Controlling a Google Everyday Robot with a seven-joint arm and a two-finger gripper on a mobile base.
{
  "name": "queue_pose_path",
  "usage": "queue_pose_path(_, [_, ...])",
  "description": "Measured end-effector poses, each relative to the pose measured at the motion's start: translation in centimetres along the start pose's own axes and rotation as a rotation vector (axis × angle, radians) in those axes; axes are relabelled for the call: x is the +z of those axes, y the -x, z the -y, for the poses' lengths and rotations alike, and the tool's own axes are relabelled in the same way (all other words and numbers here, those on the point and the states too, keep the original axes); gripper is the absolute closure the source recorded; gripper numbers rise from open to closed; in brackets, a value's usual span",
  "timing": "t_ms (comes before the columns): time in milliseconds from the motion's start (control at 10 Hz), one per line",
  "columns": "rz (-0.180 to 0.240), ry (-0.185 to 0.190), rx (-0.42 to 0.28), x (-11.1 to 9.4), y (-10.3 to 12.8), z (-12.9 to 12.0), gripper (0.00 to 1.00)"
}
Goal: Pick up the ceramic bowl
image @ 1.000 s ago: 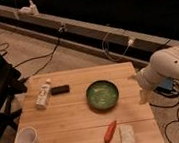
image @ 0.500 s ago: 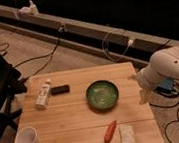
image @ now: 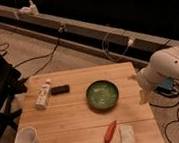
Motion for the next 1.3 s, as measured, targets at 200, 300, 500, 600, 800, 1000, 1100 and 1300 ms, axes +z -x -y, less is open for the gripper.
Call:
queue_pose_path(200, [0.0,0.0,0.0,0.0,0.0,0.0,0.2])
queue_pose_path(300, [0.0,0.0,0.0,0.0,0.0,0.0,0.2])
queue_pose_path(500, [0.0,0.0,0.0,0.0,0.0,0.0,0.2])
queue_pose_path(600, [0.0,0.0,0.0,0.0,0.0,0.0,0.2])
queue_pose_path(800, [0.001,-0.001,-0.002,0.0,0.0,0.0,0.2])
queue_pose_path(1000, [0.0,-0.025,-0.051,-1.0,0.2,1.3,0.2])
queue_pose_path(1100, [0.0,-0.048,-0.103,-1.7,0.9,2.7,0.2])
queue_pose_path(1300, [0.024,-0.062,-0.221,-1.1,3.4,4.2,0.2])
